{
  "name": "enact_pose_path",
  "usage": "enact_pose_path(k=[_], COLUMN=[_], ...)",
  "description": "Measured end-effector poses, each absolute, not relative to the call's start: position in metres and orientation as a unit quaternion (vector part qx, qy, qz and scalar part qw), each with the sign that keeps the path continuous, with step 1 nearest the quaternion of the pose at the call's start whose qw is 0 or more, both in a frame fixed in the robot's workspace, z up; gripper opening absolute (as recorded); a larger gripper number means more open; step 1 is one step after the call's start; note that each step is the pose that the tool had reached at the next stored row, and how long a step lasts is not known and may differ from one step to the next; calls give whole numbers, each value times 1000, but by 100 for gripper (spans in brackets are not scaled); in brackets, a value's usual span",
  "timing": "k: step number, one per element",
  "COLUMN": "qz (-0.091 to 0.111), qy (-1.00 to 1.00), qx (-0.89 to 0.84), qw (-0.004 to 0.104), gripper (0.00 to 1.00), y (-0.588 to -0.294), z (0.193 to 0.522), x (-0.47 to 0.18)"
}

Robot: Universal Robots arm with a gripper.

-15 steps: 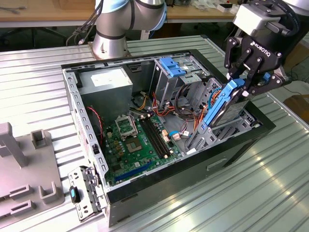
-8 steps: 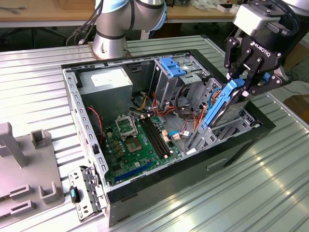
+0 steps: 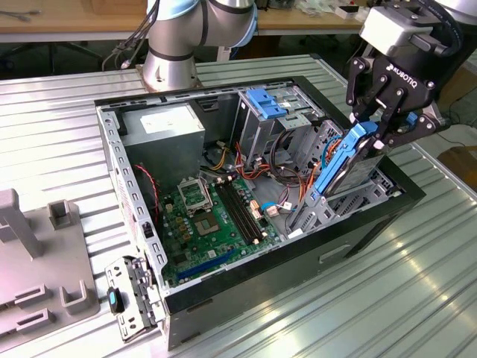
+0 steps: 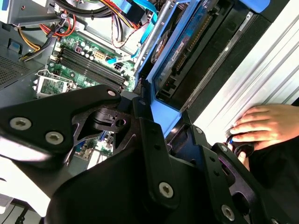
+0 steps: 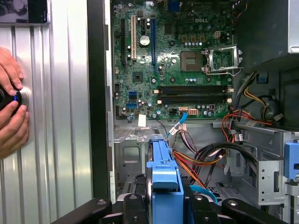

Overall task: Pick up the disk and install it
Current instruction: 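Insert the disk into the insertion slot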

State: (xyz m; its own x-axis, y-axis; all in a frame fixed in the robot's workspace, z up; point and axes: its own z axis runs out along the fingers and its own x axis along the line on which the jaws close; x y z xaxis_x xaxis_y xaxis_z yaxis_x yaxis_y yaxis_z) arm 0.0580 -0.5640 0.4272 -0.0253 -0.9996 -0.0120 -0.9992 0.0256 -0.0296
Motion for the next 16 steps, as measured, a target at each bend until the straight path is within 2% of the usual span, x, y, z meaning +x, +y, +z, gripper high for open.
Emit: enact_pose_path(k=[16], qz=[-6], qy=[716], qx=[-698], qw=[15], gripper=[37], y=[-564], z=[422], x=[58])
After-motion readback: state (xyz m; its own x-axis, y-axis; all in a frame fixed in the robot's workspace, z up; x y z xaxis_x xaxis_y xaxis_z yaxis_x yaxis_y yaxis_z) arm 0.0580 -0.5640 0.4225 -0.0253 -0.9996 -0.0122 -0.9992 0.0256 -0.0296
